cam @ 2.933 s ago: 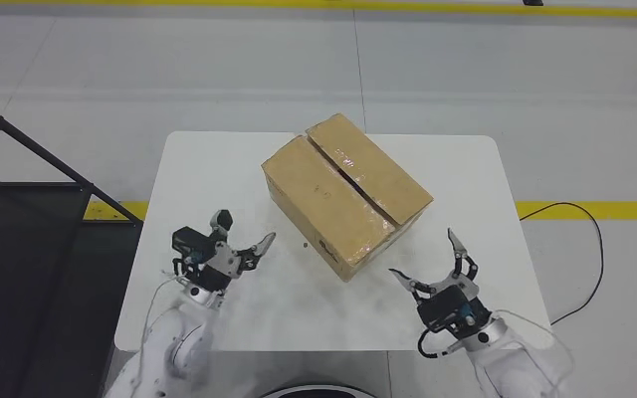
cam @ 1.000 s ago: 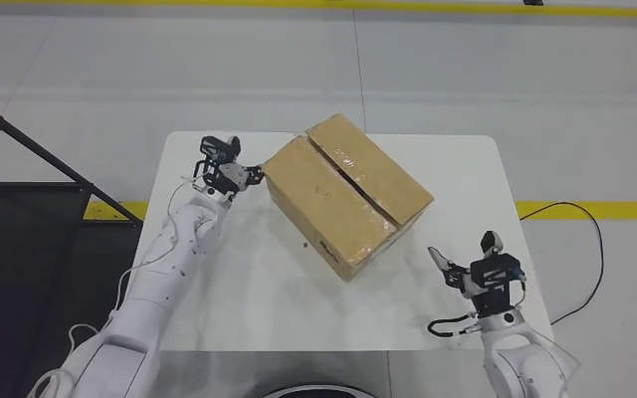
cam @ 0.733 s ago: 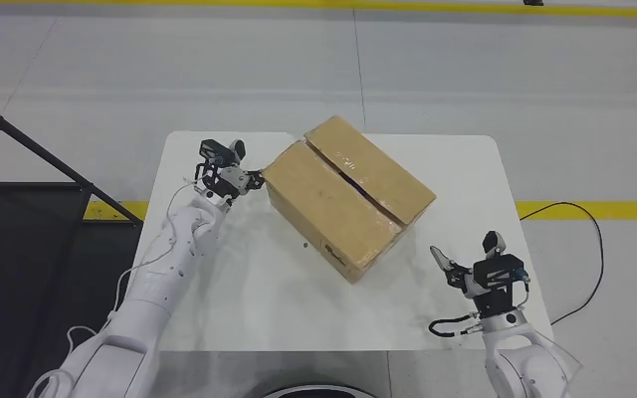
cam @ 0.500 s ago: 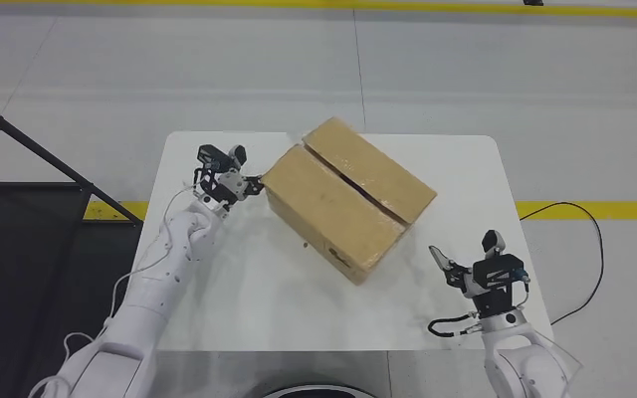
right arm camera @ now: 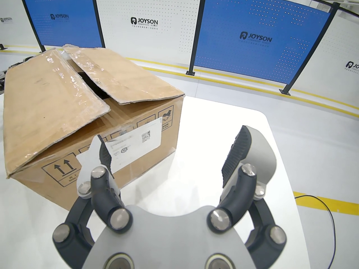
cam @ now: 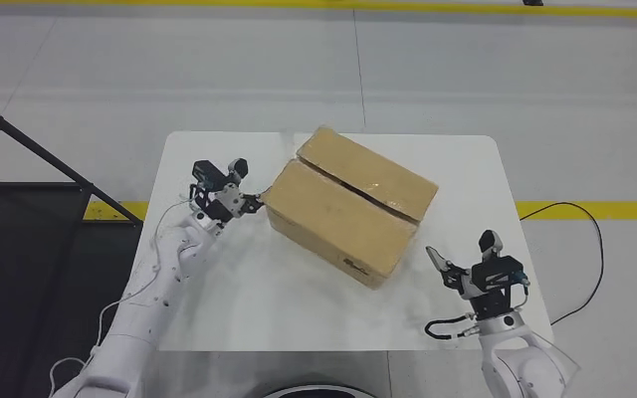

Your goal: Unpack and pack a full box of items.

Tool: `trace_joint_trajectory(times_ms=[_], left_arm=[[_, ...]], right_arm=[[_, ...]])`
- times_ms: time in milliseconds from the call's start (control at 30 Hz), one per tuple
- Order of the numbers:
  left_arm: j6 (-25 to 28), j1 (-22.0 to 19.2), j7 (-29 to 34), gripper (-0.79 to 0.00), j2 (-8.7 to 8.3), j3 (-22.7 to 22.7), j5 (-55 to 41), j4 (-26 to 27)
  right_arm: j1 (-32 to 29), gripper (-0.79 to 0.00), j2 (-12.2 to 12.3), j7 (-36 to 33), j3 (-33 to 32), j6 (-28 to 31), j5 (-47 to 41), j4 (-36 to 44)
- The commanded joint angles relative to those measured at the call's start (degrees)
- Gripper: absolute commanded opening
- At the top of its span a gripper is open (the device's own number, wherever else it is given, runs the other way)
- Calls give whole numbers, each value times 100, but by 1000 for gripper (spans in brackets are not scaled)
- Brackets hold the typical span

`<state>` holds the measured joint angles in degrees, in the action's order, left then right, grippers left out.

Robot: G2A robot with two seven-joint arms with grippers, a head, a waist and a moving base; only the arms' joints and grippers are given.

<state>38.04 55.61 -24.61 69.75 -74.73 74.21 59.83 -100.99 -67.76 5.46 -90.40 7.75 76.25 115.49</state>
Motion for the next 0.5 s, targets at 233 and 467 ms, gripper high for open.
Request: trace_joint_trajectory(times_ms=[233, 467], left_arm=[[68, 780, 325, 0, -111, -276, -166, 1057], [-877, 988, 363, 0, -105, -275, 171, 1185]], right_arm=[[-7, 0, -15, 43, 16, 37, -20, 4], [7, 0, -24, 52, 30, 67, -4, 19]])
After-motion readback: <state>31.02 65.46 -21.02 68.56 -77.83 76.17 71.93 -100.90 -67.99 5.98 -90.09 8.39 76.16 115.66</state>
